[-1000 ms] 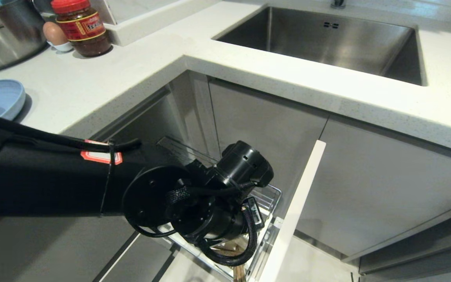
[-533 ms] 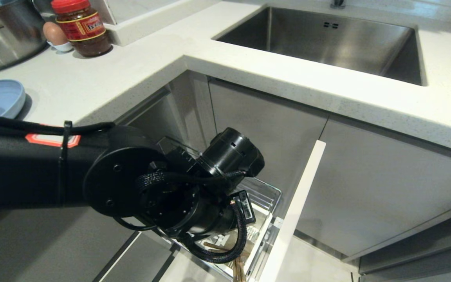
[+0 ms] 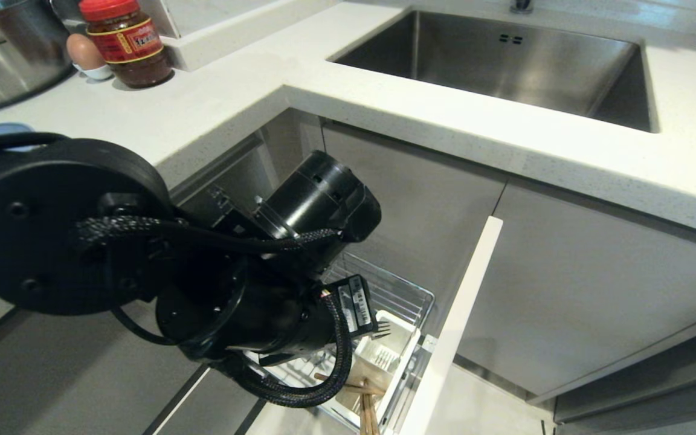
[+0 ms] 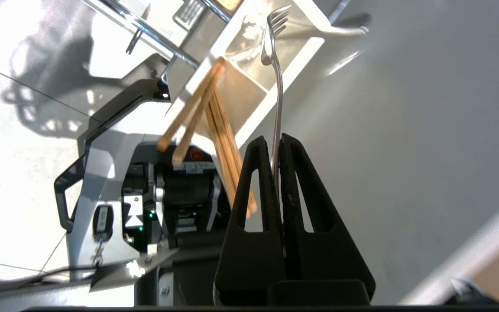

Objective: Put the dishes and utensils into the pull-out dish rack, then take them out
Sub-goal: Take the fork out of the cupboard

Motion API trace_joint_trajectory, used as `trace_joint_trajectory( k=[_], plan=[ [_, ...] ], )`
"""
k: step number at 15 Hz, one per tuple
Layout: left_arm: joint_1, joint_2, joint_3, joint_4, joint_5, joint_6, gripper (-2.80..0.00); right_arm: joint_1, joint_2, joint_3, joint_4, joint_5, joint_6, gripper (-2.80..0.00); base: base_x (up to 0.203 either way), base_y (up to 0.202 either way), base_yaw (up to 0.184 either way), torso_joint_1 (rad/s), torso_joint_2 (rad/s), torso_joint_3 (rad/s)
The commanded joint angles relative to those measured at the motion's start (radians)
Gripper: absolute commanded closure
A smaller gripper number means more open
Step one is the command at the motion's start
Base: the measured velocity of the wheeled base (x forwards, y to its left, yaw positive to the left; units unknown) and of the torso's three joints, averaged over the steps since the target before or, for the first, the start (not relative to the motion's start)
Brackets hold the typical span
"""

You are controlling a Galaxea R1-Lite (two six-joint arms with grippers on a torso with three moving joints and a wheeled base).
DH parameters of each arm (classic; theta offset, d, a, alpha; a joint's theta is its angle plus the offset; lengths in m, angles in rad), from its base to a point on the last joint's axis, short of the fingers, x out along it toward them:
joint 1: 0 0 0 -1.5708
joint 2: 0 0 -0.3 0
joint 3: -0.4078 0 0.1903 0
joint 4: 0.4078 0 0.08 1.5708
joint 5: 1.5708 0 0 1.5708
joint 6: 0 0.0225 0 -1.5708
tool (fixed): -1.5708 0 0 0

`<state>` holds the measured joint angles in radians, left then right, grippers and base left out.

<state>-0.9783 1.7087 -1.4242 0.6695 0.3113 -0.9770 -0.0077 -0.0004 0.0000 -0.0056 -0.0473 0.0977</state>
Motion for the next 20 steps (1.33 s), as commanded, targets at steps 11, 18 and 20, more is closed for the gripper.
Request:
trace_joint_trajectory(
  k=[11,18,20],
  plan=[
    [-0.006,-0.376,-0.246,0.172,0.067,0.045,0.00,0.000,-0.004,0.000,0.000,0.000,0.001,0.00,0.000,0.000,0.000,0.000,0.00,0.000],
    [0.300,-0.542,-0.376,0.138,0.080,0.228,0.00,0.000,-0.004,0.000,0.000,0.000,0.001,0.00,0.000,0.000,0.000,0.000,0.00,0.000],
    [0.429,-0.585,-0.382,0.103,0.080,0.293,0.00,0.000,-0.004,0.000,0.000,0.000,0.001,0.00,0.000,0.000,0.000,0.000,0.00,0.000]
  ],
)
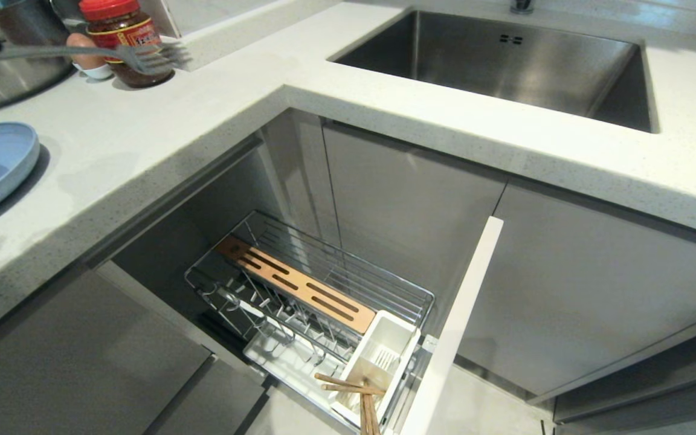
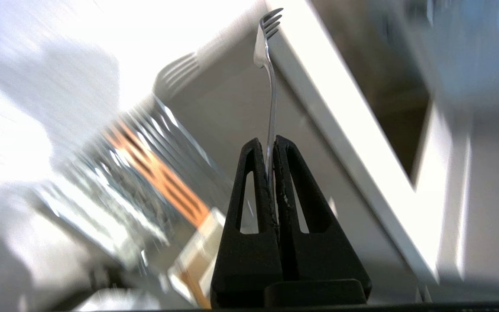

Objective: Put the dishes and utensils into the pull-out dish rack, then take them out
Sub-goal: Take the fork out of the cupboard

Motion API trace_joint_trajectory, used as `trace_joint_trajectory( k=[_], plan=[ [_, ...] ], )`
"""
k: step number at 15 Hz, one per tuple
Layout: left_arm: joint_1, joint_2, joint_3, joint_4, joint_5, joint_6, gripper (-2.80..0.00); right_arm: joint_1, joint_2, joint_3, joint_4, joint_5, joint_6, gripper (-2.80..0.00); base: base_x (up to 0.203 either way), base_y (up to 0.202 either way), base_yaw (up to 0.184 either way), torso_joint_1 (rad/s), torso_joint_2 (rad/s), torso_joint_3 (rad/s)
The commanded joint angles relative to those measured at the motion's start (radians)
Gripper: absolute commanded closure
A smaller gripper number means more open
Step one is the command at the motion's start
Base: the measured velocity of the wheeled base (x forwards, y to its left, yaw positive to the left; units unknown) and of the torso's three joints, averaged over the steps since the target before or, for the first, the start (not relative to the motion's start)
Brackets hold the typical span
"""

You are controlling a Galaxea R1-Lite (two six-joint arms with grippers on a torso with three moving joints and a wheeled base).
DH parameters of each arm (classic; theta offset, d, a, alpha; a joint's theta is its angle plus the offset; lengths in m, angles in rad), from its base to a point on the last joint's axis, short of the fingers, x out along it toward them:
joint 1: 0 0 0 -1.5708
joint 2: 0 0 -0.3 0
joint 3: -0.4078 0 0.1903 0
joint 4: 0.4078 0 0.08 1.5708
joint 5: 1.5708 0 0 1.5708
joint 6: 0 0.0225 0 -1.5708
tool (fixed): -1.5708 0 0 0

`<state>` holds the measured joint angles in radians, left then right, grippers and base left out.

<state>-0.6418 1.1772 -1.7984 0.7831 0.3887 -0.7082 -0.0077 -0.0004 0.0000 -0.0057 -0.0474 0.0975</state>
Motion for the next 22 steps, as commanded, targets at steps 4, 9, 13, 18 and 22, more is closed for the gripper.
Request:
trace_joint_trajectory(
  k=[4,9,13,18,22],
  plan=[
    [0.386,-0.147,0.008,-0.065,-0.001,0.134,0.00,0.000,-0.004,0.000,0.000,0.000,0.001,0.00,0.000,0.000,0.000,0.000,0.00,0.000],
    [0.765,-0.288,0.184,-0.103,0.001,0.188,0.00,0.000,-0.004,0.000,0.000,0.000,0.001,0.00,0.000,0.000,0.000,0.000,0.00,0.000],
    [1.017,-0.360,0.445,-0.316,-0.002,0.213,0.00,0.000,-0.004,0.000,0.000,0.000,0.001,0.00,0.000,0.000,0.000,0.000,0.00,0.000],
    [1.135,-0.378,0.700,-0.550,-0.005,0.249,0.00,0.000,-0.004,0.000,0.000,0.000,0.001,0.00,0.000,0.000,0.000,0.000,0.00,0.000],
    [1.139,-0.342,0.841,-0.670,-0.006,0.248,0.00,0.000,-0.004,0.000,0.000,0.000,0.001,0.00,0.000,0.000,0.000,0.000,0.00,0.000]
  ],
)
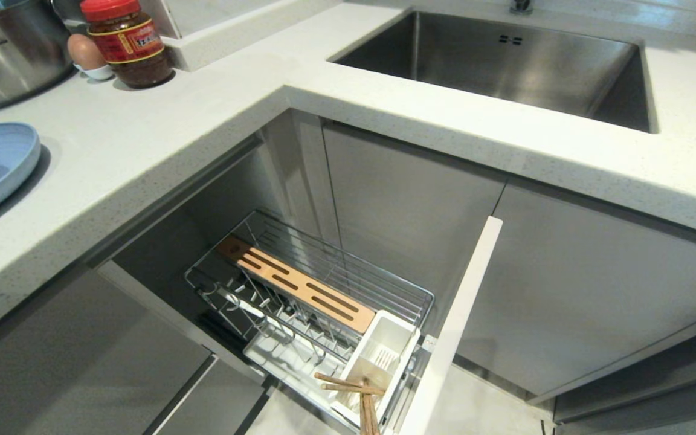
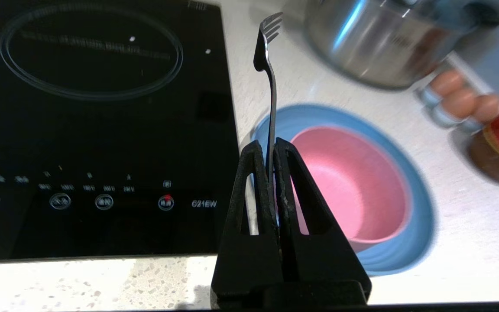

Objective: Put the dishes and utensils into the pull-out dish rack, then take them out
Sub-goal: Take the fork out of the cupboard

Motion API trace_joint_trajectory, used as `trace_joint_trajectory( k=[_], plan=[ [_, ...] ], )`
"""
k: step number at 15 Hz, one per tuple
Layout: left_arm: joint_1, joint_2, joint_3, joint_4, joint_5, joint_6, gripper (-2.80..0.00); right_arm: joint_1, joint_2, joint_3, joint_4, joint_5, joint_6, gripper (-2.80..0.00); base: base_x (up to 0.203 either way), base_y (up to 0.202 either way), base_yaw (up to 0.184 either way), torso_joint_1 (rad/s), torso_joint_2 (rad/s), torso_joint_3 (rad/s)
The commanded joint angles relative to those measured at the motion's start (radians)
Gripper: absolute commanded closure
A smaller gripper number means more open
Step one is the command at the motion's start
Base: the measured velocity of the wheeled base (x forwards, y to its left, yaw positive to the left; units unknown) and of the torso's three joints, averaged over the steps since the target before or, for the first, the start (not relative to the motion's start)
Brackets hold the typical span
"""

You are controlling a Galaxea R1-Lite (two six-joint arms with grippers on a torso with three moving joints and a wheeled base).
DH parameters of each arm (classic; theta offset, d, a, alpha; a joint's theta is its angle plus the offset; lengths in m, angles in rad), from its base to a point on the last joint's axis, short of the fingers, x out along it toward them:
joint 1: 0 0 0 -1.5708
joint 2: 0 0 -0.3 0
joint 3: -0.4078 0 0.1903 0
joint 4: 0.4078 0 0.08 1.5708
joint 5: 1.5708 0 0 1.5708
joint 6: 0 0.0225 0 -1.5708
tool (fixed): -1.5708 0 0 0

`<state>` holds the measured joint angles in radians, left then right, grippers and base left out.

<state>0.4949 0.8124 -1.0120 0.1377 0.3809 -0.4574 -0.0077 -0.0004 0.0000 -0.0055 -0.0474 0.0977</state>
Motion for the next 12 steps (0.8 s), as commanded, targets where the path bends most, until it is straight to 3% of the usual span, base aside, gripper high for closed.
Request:
trace_joint_trajectory(
  k=[1,3,6,12],
  plan=[
    [0.003,0.038,0.086,-0.057,0.001,-0.005,0.00,0.000,-0.004,0.000,-0.001,0.000,0.001,0.00,0.000,0.000,0.000,0.000,0.00,0.000],
    [0.002,0.065,0.130,-0.115,-0.004,-0.008,0.00,0.000,-0.004,0.000,-0.001,0.000,0.001,0.00,0.000,0.000,0.000,0.000,0.00,0.000],
    [0.003,0.079,0.151,-0.122,-0.140,-0.027,0.00,0.000,-0.004,0.000,-0.001,0.000,0.001,0.00,0.000,0.000,0.000,0.000,0.00,0.000],
    [0.004,0.132,0.155,-0.157,-0.181,-0.043,0.00,0.000,-0.004,0.000,-0.001,0.000,0.001,0.00,0.000,0.000,0.000,0.000,0.00,0.000]
  ],
)
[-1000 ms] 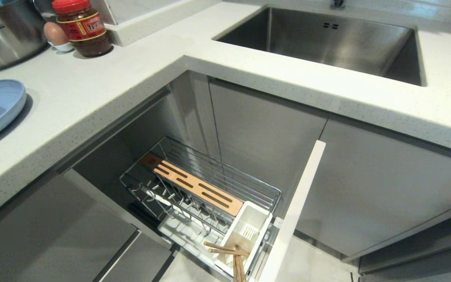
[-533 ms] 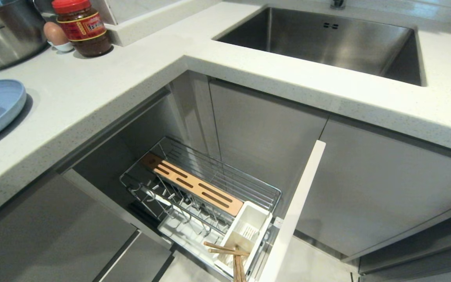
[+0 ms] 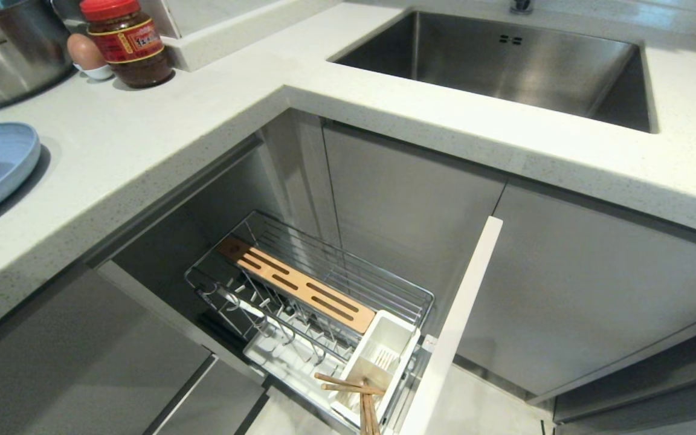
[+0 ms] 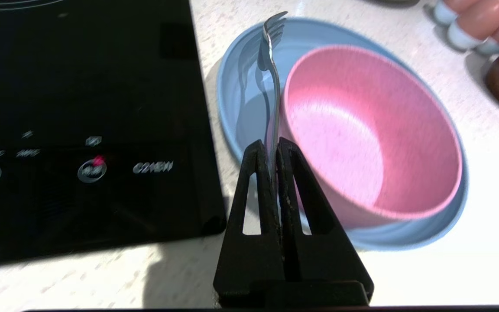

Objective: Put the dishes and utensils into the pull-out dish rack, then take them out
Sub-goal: Take the fork out of the cupboard

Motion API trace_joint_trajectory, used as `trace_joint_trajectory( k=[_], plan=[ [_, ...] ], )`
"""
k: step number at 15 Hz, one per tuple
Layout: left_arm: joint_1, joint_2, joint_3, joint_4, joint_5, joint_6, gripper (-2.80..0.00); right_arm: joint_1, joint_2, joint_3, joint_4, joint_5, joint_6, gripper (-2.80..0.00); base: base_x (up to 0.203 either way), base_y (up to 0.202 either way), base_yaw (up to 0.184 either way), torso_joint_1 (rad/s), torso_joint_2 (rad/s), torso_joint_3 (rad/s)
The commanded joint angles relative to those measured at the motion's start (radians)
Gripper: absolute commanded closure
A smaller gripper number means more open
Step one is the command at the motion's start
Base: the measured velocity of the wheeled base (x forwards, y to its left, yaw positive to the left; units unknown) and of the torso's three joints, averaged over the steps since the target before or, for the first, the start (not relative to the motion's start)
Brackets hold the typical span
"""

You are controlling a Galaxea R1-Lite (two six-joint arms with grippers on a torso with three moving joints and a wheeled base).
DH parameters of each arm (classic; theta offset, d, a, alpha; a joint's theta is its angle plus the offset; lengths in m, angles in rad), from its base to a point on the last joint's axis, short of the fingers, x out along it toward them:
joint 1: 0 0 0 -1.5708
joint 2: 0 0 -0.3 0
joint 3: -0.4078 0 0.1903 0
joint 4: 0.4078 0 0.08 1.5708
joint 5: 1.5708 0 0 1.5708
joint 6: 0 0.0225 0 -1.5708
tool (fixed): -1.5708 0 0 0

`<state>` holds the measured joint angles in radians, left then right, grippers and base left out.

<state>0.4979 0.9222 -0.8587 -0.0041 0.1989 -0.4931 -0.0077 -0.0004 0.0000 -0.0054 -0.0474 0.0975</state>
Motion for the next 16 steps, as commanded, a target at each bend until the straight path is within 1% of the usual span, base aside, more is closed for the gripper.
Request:
trace_joint_trajectory(
  k=[1,3,4,7,16],
  plan=[
    [0.002,0.030,0.003,-0.029,-0.003,-0.012,0.00,0.000,-0.004,0.000,-0.001,0.000,0.001,0.00,0.000,0.000,0.000,0.000,0.00,0.000],
    [0.004,0.037,0.003,-0.072,-0.021,-0.017,0.00,0.000,-0.004,0.000,-0.001,0.000,0.001,0.00,0.000,0.000,0.000,0.000,0.00,0.000],
    [0.007,0.038,0.003,-0.085,-0.024,-0.030,0.00,0.000,-0.004,0.000,-0.001,0.000,0.001,0.00,0.000,0.000,0.000,0.000,0.00,0.000],
    [0.008,0.041,0.006,-0.085,-0.055,-0.038,0.00,0.000,-0.004,0.000,-0.001,0.000,0.001,0.00,0.000,0.000,0.000,0.000,0.00,0.000],
    [0.019,0.047,0.023,-0.073,-0.059,-0.050,0.00,0.000,-0.004,0.000,-0.001,0.000,0.001,0.00,0.000,0.000,0.000,0.000,0.00,0.000]
  ],
)
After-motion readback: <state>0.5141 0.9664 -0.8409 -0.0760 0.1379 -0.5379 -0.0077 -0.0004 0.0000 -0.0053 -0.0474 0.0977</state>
